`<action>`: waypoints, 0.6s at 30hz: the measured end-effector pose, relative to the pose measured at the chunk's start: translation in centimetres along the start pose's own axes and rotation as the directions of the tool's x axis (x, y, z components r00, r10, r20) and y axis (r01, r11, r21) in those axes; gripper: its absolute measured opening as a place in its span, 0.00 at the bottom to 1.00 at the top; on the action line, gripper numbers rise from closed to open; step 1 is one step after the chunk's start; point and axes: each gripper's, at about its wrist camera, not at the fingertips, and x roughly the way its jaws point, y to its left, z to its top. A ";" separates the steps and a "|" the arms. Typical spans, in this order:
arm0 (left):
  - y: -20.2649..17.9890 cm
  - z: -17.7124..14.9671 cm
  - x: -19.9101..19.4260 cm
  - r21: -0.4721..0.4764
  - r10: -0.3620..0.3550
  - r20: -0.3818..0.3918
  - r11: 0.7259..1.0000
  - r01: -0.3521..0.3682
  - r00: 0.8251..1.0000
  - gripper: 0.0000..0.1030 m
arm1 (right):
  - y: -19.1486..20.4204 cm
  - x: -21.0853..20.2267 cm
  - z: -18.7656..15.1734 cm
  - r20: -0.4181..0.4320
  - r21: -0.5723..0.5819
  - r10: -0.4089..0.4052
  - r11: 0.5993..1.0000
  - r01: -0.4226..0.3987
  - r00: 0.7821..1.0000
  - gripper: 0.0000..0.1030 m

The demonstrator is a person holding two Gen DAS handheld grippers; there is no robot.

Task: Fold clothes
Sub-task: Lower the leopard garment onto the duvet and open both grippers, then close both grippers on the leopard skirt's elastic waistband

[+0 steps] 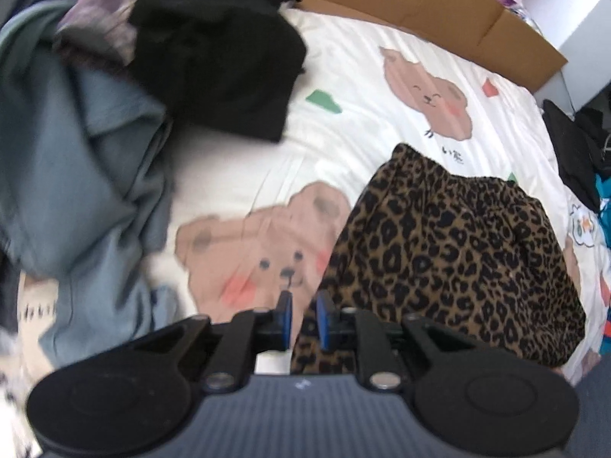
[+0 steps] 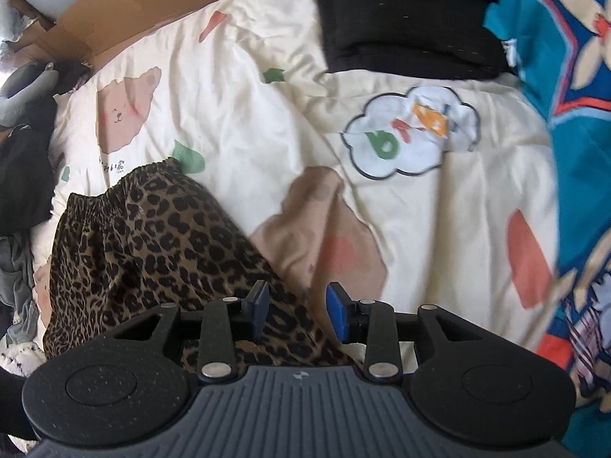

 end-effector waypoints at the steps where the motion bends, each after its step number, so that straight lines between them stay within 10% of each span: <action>1: -0.2 0.5 0.4 0.010 -0.003 0.001 1.000 0.003 1.000 0.15 | 0.3 0.4 0.2 0.001 -0.009 0.008 1.000 -0.008 1.000 0.39; 18: -5.0 8.1 9.3 0.099 -0.098 0.037 0.991 0.094 0.995 0.30 | 5.5 9.5 5.6 0.028 -0.100 0.082 0.992 -0.079 0.996 0.39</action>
